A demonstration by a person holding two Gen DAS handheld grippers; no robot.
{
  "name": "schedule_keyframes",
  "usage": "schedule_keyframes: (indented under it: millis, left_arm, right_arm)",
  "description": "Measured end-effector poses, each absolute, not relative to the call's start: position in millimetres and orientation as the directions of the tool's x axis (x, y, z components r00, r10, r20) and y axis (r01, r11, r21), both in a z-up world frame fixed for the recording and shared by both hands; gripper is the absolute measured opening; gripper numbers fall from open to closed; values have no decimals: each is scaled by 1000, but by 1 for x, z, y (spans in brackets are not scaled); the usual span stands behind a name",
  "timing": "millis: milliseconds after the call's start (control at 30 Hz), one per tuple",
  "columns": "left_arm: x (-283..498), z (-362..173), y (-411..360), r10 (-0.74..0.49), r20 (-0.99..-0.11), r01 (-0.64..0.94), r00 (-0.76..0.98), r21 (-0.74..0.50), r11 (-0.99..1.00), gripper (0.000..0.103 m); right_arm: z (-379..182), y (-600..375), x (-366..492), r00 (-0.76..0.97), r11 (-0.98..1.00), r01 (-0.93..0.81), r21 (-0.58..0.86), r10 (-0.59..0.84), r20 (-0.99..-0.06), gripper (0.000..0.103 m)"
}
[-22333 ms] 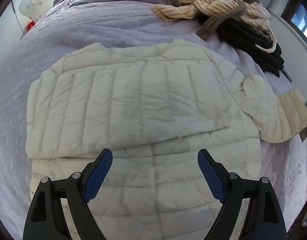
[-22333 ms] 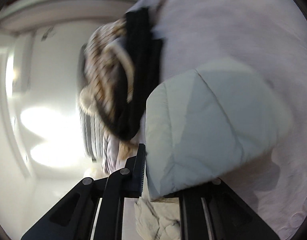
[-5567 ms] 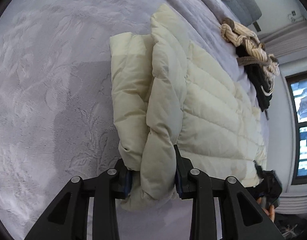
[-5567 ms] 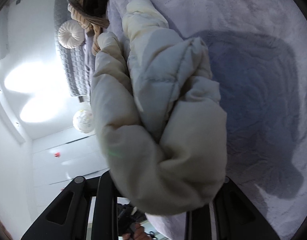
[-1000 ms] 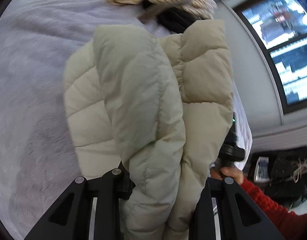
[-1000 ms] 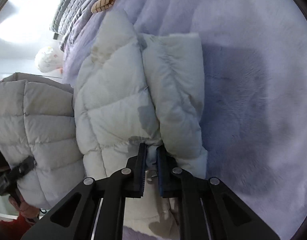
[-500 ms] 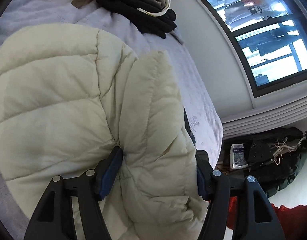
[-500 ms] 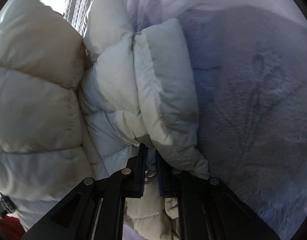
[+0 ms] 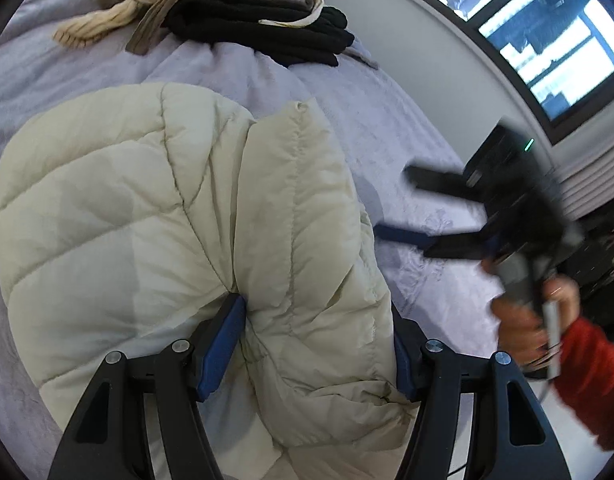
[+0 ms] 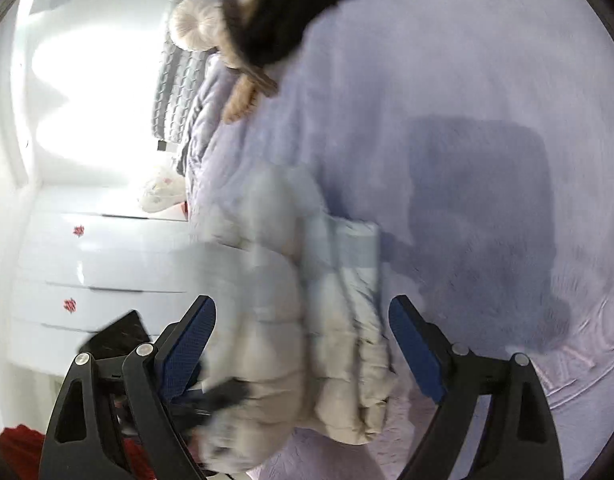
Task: Fold large clothes
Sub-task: 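Hold the jacket bundle with the left gripper while the right gripper regrasps its edge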
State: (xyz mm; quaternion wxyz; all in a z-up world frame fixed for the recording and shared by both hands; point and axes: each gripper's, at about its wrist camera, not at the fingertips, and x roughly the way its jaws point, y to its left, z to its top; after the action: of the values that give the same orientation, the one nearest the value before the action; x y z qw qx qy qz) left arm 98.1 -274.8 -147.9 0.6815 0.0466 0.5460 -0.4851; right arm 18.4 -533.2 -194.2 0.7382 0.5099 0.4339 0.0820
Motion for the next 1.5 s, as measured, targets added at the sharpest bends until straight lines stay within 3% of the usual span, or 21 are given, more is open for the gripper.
schedule_keyframes:
  millis: [100,167,367,633,867,967,1033,1400,1467,1500]
  left_arm:
    - [94,-147,-280,-602,-797,724,-50,-444,528,66]
    - [93,-147,-281,-598,-800,728,-45,-436,529,66]
    - [94,-148,-279,-582,-813,731,-32,-416,541,66]
    - [110,-127,-238,-658,-748,665,-93,-539,518,66]
    - [164,-137,-140,-717,-695,427,-51,-664,613,66]
    - [188,-178,-112,-807,-567,229,-163,-818,528,66]
    - [197,-202,-105,-835,-517,151,-191,-856,495,66]
    - [204,-230,-97,-893,-409,102,-187,-912,396,66]
    - [200,-232,-114,-862,-464,164,-205,-884,437,66]
    - [200,-230,-120,-846,-491,197,-205,-868,456,79]
  right_arm:
    - [-167,-523,29,590,538,245,806,577,-565,83]
    - [-157,-514,42,553,569,219,792,597,-581,60]
    - [-180,-482,80,397,643,205,738,635,-663,15]
    - [-237,-501,84,346,653,309,691,599,-722,11]
    - [-247,-505,78,359,640,312,702,605,-711,11]
    - [-254,-506,74,356,645,309,699,603,-714,11]
    - [-259,-510,71,355,644,309,700,605,-713,11]
    - [-255,-508,71,335,649,314,693,608,-720,11]
    - [-258,-508,72,338,641,321,697,610,-717,11]
    - [-259,-508,72,340,638,326,698,610,-716,11]
